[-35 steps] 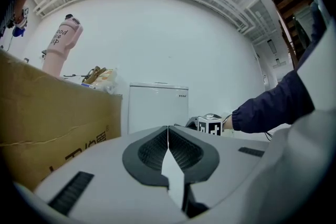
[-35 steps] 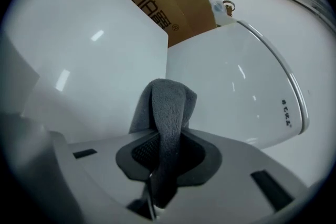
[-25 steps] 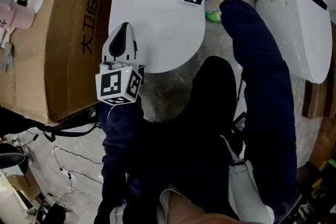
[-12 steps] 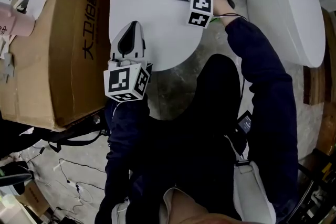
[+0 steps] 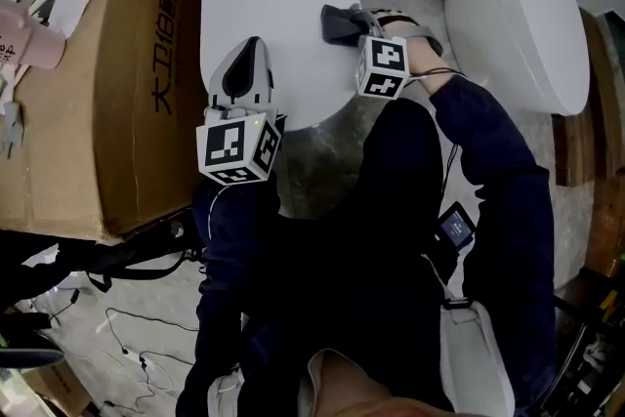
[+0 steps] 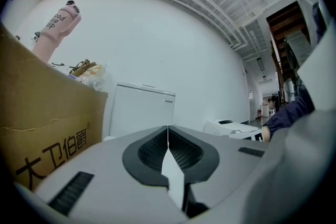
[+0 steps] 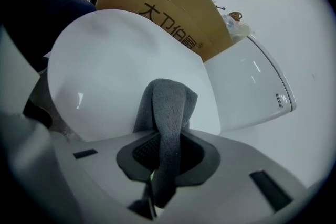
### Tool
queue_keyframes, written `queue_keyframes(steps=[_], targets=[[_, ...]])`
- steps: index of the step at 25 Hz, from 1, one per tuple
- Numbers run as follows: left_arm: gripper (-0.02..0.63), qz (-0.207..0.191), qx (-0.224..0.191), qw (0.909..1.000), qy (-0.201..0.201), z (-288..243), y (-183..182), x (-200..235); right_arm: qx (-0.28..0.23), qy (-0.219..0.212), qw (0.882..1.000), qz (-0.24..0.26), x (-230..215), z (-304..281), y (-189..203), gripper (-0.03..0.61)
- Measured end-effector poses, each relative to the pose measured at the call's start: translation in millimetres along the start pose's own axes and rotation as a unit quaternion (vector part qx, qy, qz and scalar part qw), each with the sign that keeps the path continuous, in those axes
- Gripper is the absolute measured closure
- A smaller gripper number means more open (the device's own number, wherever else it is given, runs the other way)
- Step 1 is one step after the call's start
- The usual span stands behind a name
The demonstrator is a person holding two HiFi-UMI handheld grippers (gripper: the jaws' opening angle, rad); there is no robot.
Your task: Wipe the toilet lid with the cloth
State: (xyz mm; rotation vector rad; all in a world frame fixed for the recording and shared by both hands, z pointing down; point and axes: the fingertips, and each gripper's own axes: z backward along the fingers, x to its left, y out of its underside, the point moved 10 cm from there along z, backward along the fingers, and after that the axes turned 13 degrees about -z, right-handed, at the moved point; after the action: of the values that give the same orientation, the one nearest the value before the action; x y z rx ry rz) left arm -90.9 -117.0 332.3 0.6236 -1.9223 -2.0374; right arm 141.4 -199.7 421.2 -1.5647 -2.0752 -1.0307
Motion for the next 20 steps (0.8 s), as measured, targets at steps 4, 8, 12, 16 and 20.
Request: queue_keyframes(steps=[4,8,12,16,20], targets=[[0.597,0.004,0.0,1.0,-0.003,2.9,0.2,1.0,-0.001,-0.021,1.0,0.009,20.4,19.2,0.0,0.513],[0.597,0.01,-0.004,0.9999,-0.006,3.3,-1.9,2.5,-0.002,-0.043,0.999,0.007,33.1,31.9,-1.7,0.513],[0.597,0.011,-0.009,0.9999,-0.002,3.0,-6.5,-0.4,0.004,-0.065,0.998,0.01,41.6,40.9,-4.3,0.512],[0.597,0.009,-0.008,0.9999,0.0,5.2,-10.0,-2.4,0.005,-0.092,0.996,0.009,44.3,44.4,-5.7,0.512],[0.597,0.007,-0.006,1.0,-0.004,7.2,-11.9,-1.9,0.007,-0.129,0.992,-0.003,35.2,42.5,-4.8,0.511]])
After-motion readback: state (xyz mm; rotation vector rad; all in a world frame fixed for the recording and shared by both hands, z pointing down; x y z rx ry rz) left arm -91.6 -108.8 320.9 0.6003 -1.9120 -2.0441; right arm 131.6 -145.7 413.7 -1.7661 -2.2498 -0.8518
